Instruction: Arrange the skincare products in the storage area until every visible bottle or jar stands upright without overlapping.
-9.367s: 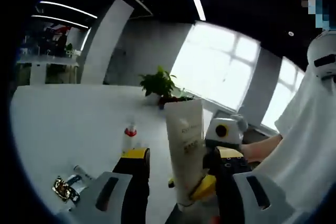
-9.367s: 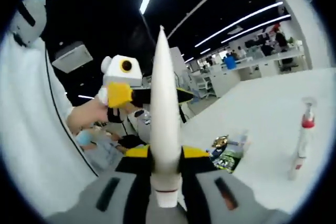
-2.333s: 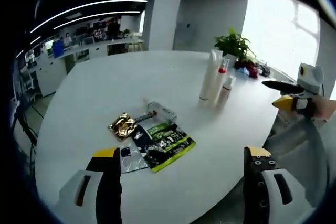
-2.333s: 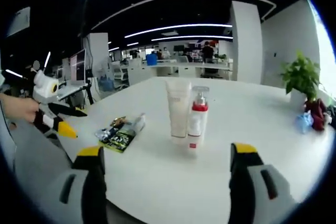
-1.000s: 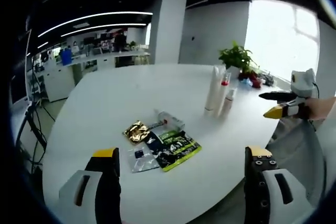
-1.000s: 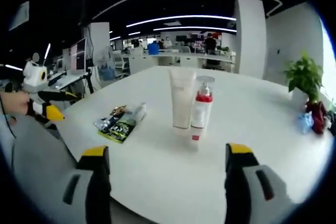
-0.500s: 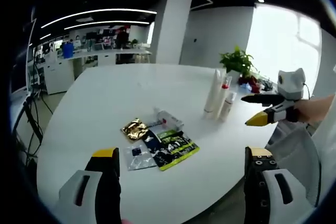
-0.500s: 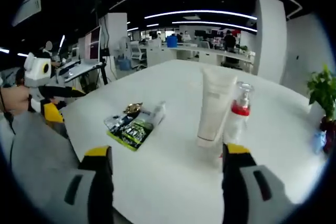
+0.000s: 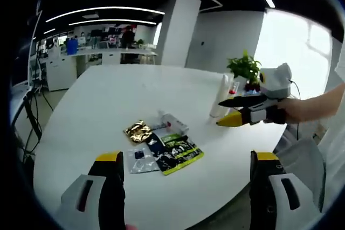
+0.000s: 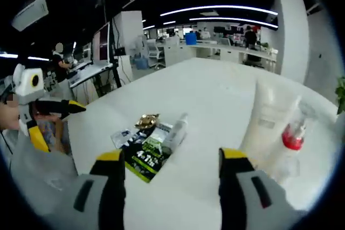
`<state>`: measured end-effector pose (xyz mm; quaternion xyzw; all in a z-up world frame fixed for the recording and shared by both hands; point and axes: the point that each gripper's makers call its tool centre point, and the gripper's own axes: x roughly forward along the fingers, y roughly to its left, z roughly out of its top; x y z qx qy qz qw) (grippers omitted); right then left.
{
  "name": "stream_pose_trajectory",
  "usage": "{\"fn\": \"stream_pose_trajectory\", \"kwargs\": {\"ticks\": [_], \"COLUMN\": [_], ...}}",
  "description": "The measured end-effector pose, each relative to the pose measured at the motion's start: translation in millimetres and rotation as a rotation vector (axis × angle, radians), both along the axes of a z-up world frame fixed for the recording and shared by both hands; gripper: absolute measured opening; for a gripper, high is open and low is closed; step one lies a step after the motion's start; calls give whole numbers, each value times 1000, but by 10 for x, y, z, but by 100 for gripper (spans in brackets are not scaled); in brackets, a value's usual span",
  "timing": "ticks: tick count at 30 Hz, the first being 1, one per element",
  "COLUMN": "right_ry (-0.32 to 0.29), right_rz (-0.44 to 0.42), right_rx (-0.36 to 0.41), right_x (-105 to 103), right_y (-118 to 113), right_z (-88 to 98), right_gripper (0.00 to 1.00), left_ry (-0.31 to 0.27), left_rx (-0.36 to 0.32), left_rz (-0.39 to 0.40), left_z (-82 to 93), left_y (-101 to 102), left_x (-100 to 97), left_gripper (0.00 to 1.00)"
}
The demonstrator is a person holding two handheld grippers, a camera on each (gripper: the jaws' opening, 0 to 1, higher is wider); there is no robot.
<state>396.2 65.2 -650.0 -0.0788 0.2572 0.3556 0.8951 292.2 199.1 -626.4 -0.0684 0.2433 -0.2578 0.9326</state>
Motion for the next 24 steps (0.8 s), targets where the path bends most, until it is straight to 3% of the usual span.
{"fn": "stream_pose_trajectory", "kwargs": {"ticks": [8,13,18,24], "right_ry": [64,132,134,139], "right_rz": [64,-16,-69,-75], "right_rx": [-87,-62,-103,-151], "right_x": [180,352,550,582], "right_y": [324,443,500,578], "right_z": [-423,-604,-725,-787], "right_gripper": [60,54,47,37], "left_ry": [11,9,19,24], "left_rx": [-19,-16,-12,1], "left_rz": [24,42,43,42], "left_z": [-14,-13,-31,-53], "left_y": [39,75,81,86], "left_x": [19,27,24,27], "left_gripper": [95,95,94,94]}}
